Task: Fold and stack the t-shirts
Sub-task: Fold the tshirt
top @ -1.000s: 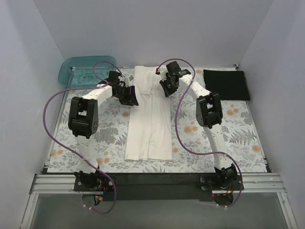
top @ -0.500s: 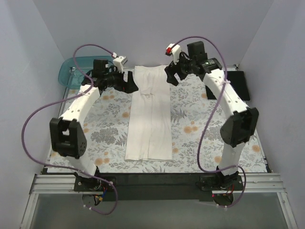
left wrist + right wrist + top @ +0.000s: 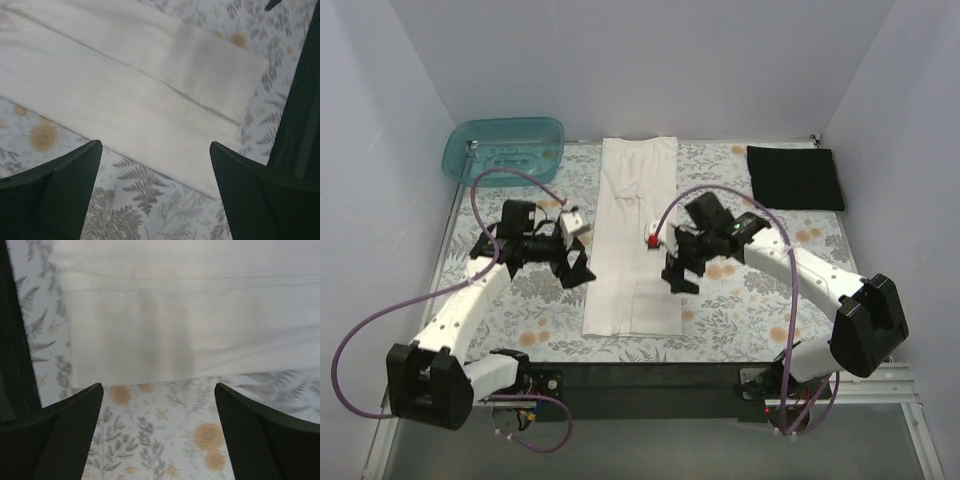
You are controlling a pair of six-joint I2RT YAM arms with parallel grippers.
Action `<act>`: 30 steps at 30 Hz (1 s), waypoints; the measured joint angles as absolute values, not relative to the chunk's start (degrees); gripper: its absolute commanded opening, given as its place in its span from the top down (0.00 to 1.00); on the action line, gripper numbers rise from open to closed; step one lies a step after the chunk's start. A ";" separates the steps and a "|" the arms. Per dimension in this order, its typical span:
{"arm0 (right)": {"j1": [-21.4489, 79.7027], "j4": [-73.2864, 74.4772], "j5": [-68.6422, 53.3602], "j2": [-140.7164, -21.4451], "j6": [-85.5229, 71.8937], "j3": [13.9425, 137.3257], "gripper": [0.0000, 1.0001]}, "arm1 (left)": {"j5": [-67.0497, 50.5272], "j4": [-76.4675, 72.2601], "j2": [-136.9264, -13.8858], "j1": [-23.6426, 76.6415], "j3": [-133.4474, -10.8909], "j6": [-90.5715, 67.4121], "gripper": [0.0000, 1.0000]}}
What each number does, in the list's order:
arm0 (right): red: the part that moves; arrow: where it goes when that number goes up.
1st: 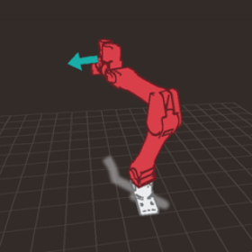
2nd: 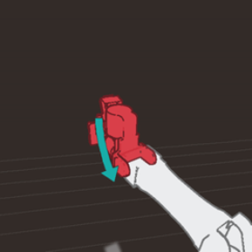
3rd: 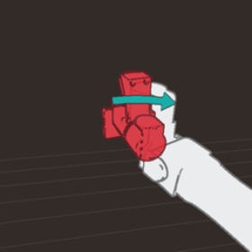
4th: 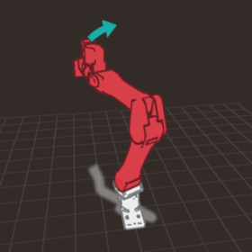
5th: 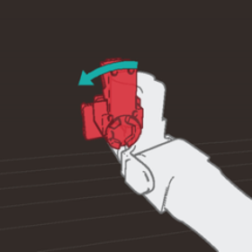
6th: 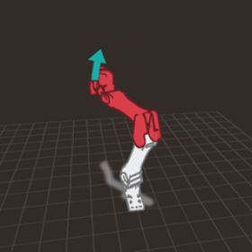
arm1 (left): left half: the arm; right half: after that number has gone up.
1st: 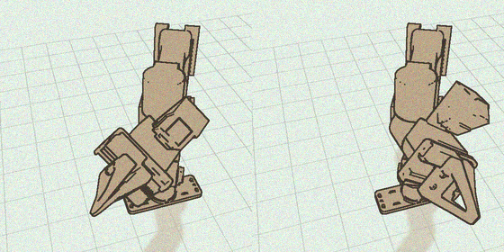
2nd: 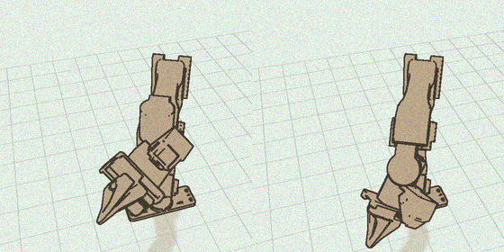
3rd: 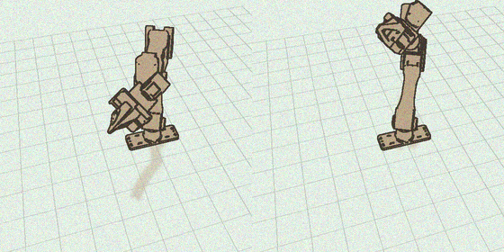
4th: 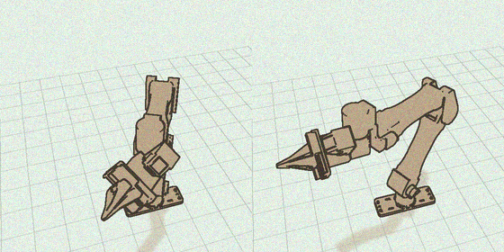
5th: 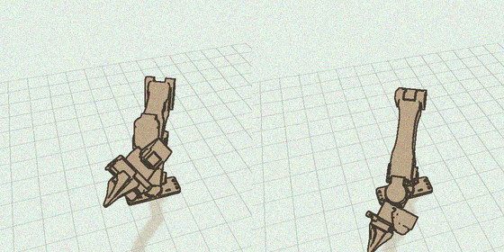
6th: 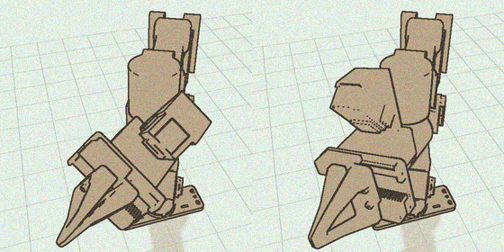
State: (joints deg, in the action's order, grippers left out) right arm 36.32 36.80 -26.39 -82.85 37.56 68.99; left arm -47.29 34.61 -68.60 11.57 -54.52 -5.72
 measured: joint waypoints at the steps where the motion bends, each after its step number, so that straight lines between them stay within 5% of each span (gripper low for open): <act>1: 39.13 37.30 -25.61 -81.80 38.11 64.79 0.03 | -47.51 36.64 -65.78 12.03 -50.54 -1.78 0.12; 8: 48.40 35.79 -23.66 -77.73 40.51 52.05 0.18 | -46.59 43.94 -46.98 20.27 -30.35 14.87 0.21; 19: 57.63 26.81 -20.82 -79.92 39.42 45.80 0.48 | -35.70 32.91 -49.54 33.98 -21.58 11.07 0.48; 30: 61.04 19.92 -16.99 -81.87 38.26 40.77 0.51 | -29.63 23.73 -52.21 36.69 -18.28 10.15 0.57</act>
State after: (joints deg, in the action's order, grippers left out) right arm 61.04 19.92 -16.99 -81.87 38.26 40.77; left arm -29.63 23.73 -52.21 36.69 -18.28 10.15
